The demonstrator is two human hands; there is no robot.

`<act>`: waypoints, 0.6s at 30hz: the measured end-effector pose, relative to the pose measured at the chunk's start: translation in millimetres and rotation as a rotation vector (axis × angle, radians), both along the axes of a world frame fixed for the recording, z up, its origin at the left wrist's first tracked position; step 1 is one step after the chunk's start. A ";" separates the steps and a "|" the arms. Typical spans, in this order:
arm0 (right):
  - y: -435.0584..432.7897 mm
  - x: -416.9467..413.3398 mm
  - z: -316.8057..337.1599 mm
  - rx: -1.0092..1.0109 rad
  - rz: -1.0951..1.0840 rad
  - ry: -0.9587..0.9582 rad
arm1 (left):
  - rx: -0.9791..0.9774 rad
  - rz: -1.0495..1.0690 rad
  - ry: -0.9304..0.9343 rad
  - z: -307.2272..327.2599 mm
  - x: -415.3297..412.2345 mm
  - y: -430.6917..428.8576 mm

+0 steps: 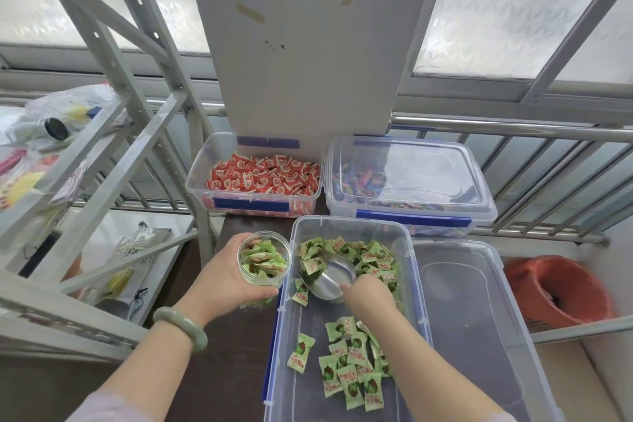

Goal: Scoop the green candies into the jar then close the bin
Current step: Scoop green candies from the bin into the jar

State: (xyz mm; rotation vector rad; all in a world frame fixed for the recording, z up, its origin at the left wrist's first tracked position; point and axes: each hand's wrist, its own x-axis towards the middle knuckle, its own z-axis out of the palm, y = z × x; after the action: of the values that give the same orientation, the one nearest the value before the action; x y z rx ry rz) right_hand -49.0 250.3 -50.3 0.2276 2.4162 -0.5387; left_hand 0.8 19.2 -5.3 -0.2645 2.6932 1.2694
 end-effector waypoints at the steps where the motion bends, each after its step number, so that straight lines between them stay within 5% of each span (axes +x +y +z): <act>1: -0.5 -2.7 -8.4 -0.030 -0.060 -0.005 | -0.003 0.001 0.000 0.6 -0.3 0.3; 18: -2.8 17.6 -36.6 -0.416 -0.526 -0.027 | -0.021 -0.001 0.005 3.8 2.0 2.1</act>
State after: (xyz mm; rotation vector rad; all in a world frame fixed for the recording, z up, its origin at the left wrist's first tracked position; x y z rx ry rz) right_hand -31.4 247.5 -86.9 0.6873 2.1453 -1.2418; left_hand 2.8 21.3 -1.6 -0.2624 2.7121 1.2436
